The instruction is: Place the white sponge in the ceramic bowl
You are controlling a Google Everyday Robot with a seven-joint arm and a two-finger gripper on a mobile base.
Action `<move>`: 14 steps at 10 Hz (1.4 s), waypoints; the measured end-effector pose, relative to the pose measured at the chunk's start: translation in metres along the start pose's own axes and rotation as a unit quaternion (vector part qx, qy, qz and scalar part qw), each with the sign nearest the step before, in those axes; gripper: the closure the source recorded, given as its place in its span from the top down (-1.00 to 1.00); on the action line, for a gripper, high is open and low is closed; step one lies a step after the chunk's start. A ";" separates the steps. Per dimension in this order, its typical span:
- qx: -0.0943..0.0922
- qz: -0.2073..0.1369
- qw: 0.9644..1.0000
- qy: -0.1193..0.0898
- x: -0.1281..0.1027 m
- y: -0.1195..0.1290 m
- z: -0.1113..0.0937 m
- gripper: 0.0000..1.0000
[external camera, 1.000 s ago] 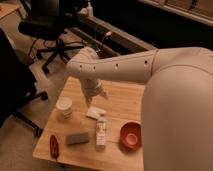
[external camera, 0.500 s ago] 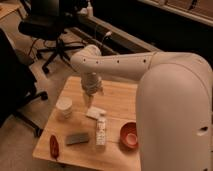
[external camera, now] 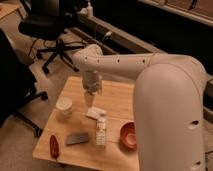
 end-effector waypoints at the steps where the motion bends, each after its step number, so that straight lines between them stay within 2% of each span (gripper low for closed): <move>1: 0.012 -0.003 1.000 -0.003 -0.001 -0.002 -0.001 0.30; 4: 0.025 -0.033 0.999 -0.006 -0.002 0.012 0.011 0.30; 6: 0.027 -0.062 0.998 0.002 -0.001 0.026 0.026 0.30; 7: 0.031 -0.070 0.997 0.011 0.003 0.027 0.034 0.30; 10: 0.038 -0.085 0.993 0.070 0.010 0.032 0.070 0.30; 11: 0.039 -0.088 0.992 0.084 0.008 0.033 0.081 0.30; 14: 0.052 -0.095 0.988 0.111 -0.004 0.031 0.110 0.30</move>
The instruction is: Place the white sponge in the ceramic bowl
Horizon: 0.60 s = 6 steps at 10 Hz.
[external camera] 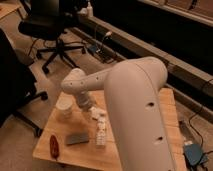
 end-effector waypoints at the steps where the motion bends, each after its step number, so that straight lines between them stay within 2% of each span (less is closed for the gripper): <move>1: 0.004 0.002 1.000 0.004 -0.002 -0.003 0.005 0.30; 4: 0.006 0.027 1.000 0.010 -0.006 -0.020 0.017 0.30; 6: 0.001 0.041 0.999 0.004 -0.008 -0.028 0.020 0.30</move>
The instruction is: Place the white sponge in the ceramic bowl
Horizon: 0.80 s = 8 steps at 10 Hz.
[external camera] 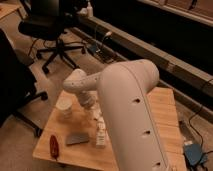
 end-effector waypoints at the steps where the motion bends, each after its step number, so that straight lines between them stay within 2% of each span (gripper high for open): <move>1: -0.006 0.008 1.000 -0.003 -0.001 -0.004 0.001 0.30; 4: -0.029 0.021 0.999 -0.008 -0.002 -0.008 0.009 0.30; 8: -0.038 0.016 0.999 -0.013 -0.011 -0.007 0.016 0.30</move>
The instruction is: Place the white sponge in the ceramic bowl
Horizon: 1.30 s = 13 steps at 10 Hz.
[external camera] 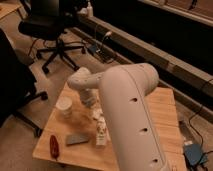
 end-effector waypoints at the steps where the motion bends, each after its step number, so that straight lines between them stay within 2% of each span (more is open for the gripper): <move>1: 0.002 -0.002 1.000 -0.001 -0.001 -0.001 0.001 0.30; 3: 0.001 -0.003 1.000 -0.001 -0.001 -0.002 0.003 0.30; 8: -0.018 0.006 1.000 -0.011 0.001 0.005 0.011 0.25; 11: -0.021 0.008 1.000 -0.013 0.005 0.009 0.013 -0.36; 13: -0.009 0.004 1.000 -0.022 0.002 0.002 -0.001 -0.81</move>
